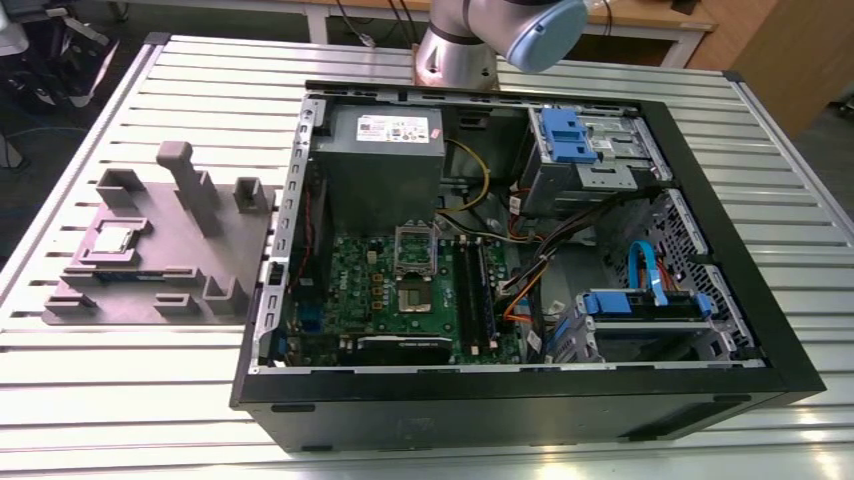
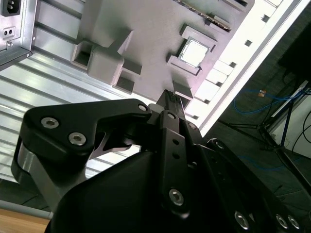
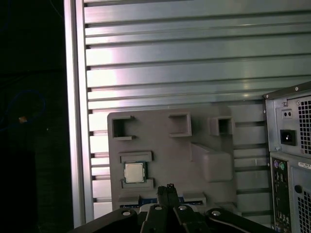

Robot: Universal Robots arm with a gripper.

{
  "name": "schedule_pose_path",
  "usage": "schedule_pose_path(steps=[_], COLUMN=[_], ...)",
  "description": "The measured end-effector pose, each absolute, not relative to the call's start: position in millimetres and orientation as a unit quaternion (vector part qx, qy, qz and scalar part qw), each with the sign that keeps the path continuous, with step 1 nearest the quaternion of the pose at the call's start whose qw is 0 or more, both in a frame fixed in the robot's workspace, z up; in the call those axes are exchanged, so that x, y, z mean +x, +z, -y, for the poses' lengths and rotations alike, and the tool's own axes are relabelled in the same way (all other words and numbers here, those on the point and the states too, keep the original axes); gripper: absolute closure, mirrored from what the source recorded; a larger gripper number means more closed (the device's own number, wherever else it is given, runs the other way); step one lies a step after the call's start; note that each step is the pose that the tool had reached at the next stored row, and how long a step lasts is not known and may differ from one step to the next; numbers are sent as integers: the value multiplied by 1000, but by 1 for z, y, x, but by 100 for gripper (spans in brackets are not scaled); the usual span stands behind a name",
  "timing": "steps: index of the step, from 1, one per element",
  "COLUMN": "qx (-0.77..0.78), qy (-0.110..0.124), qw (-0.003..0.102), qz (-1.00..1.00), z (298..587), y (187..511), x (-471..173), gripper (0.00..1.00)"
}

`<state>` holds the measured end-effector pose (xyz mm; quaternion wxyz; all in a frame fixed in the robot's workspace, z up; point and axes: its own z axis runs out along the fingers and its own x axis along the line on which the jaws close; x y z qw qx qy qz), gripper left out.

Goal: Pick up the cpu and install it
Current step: 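Reach for the cpu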

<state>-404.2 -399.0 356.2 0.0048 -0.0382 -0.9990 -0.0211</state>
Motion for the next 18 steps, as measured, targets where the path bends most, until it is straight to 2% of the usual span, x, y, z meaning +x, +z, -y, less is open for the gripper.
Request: schedule_pose_path(steps=[18], qx=[-38], qy=[-21], qw=[5], qz=[999], z=[399], y=[356], x=[-407], gripper=[90])
